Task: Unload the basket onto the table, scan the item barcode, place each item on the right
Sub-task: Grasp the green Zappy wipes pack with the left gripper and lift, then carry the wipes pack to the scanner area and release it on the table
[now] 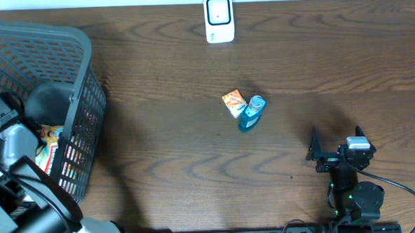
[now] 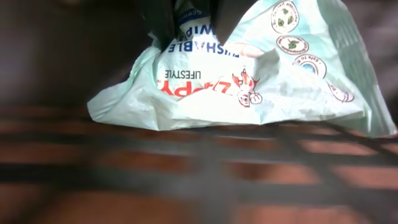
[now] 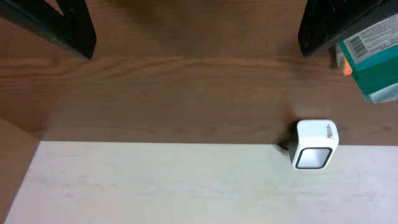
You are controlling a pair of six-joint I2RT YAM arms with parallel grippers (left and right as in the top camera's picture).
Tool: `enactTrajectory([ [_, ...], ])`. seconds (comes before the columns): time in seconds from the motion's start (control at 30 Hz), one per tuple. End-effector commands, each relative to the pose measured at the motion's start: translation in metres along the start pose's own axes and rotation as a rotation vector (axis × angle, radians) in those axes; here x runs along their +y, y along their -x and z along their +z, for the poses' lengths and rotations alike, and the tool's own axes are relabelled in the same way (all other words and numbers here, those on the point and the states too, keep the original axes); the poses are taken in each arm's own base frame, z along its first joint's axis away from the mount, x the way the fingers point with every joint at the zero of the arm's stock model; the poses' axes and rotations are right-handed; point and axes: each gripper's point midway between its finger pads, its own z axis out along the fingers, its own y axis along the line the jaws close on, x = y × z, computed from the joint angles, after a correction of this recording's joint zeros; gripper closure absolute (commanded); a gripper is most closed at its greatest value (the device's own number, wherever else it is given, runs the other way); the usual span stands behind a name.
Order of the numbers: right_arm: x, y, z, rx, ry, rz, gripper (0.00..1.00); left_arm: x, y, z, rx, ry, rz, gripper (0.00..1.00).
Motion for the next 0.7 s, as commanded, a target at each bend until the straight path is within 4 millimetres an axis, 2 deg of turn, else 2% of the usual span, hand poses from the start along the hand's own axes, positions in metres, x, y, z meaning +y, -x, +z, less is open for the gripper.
enactTrajectory([
  [0.0,0.002,-0.001,0.000,0.003,0.007,0.013,0.01,-0.023,0.002,-0.023,-0.017,-0.106,0.044,0.93],
  [0.17,0.002,-0.001,0.000,0.003,0.007,0.013,0.01,-0.045,0.018,-0.063,-0.093,-0.206,0.055,0.93],
  [0.3,0.002,-0.001,0.000,0.003,0.007,0.013,0.01,-0.056,0.039,-0.113,-0.178,-0.314,0.036,0.93],
  [0.43,0.002,-0.001,0.000,0.003,0.007,0.013,0.01,-0.064,0.051,-0.178,-0.251,-0.486,0.029,0.93],
  [0.5,0.002,-0.001,0.000,0.003,0.007,0.013,0.01,-0.067,0.054,-0.218,-0.288,-0.595,0.024,0.93],
  [0.6,0.002,-0.001,0.000,0.003,0.007,0.013,0.01,-0.066,0.051,-0.279,-0.349,-0.749,0.025,0.93],
  [0.67,0.002,-0.001,0.000,0.003,0.007,0.013,0.01,-0.066,0.039,-0.320,-0.373,-0.863,0.043,0.93],
])
